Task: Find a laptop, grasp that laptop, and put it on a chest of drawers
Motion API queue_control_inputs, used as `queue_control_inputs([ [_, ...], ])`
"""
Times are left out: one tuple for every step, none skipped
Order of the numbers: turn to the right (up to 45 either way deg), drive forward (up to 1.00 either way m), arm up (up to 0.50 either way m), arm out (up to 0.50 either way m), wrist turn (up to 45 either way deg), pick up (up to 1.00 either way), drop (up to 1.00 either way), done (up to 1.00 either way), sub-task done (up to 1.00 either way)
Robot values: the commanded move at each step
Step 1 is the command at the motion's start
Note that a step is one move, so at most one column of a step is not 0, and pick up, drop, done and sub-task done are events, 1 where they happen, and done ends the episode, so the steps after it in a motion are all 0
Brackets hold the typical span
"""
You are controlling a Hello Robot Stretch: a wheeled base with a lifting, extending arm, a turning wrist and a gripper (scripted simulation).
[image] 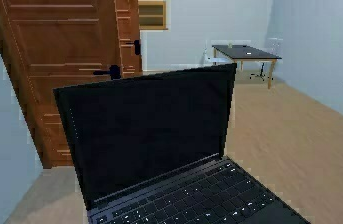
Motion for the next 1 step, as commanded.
queue_control_inputs([
  [39.0, 0.0, 0.0, 0.0, 0.0, 0.0, 0.0, 0.0, 0.0],
])
